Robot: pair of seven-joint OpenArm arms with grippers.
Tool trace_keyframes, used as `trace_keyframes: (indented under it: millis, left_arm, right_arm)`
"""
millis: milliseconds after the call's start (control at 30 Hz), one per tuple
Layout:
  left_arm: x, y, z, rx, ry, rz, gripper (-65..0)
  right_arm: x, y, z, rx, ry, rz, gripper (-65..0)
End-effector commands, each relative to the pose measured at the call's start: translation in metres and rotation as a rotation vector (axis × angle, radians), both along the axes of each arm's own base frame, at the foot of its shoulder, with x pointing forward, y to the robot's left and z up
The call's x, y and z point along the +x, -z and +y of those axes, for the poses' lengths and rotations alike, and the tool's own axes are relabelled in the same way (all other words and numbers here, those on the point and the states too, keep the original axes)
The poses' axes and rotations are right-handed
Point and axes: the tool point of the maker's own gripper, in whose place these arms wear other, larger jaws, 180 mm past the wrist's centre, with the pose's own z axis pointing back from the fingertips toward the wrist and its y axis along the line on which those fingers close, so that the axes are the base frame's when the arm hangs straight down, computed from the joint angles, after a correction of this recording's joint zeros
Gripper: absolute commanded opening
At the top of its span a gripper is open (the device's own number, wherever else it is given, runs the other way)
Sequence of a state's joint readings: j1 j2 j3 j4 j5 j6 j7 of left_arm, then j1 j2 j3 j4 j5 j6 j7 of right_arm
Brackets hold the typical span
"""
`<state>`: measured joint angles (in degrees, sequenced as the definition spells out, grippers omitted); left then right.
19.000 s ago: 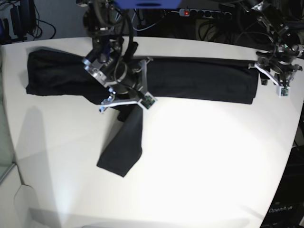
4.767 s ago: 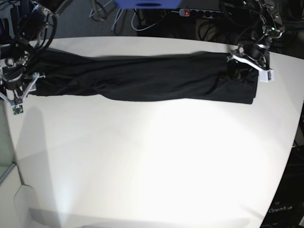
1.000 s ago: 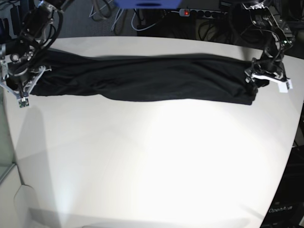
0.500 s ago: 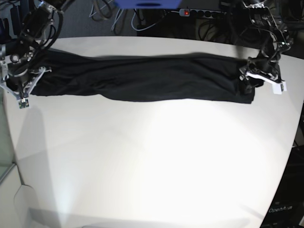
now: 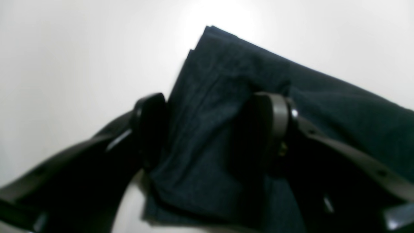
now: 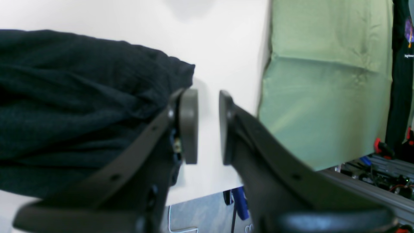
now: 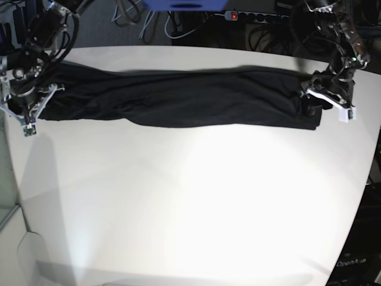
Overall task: Fold the T-shirt properly
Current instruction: 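Regrasp the band's end with the left gripper, then drag the band's end with the left gripper toward the right gripper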
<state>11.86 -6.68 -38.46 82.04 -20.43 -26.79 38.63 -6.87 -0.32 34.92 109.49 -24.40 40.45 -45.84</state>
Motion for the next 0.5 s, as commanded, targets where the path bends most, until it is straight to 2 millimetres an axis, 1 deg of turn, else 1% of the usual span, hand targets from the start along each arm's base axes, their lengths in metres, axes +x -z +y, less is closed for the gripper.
trace_keyframes:
  millis: [0, 67, 200, 233, 333, 467]
  left_arm:
    - [-0.007, 0.009, -0.007, 0.003, 0.028, 0.058, -27.8]
    - [-0.008, 0.014, -0.013, -0.007, 0.040, 0.070, -36.3]
    - [-0.016, 0.028, -0.013, -0.032, 0.028, 0.109, -62.8]
    - [-0.017, 0.030, -0.013, -0.036, 0.026, 0.117, -65.0]
    - [-0.016, 0.032, -0.013, -0.040, 0.026, 0.120, -65.0]
    - [-0.012, 0.026, -0.013, -0.036, 0.027, 0.100, -65.0]
  right_arm:
    - [0.006, -0.011, -0.004, -0.022, -0.001, -0.037, -55.8]
    - [0.006, -0.011, -0.004, -0.022, -0.001, -0.037, -55.8]
    - [0.006, -0.012, -0.006, -0.024, 0.003, -0.039, -55.8]
    - [0.006, -0.012, -0.006, -0.024, 0.003, -0.039, -55.8]
    - [0.006, -0.012, -0.006, -0.024, 0.003, -0.039, -55.8]
    - [0.007, -0.013, -0.004, -0.024, -0.002, -0.040, -55.8]
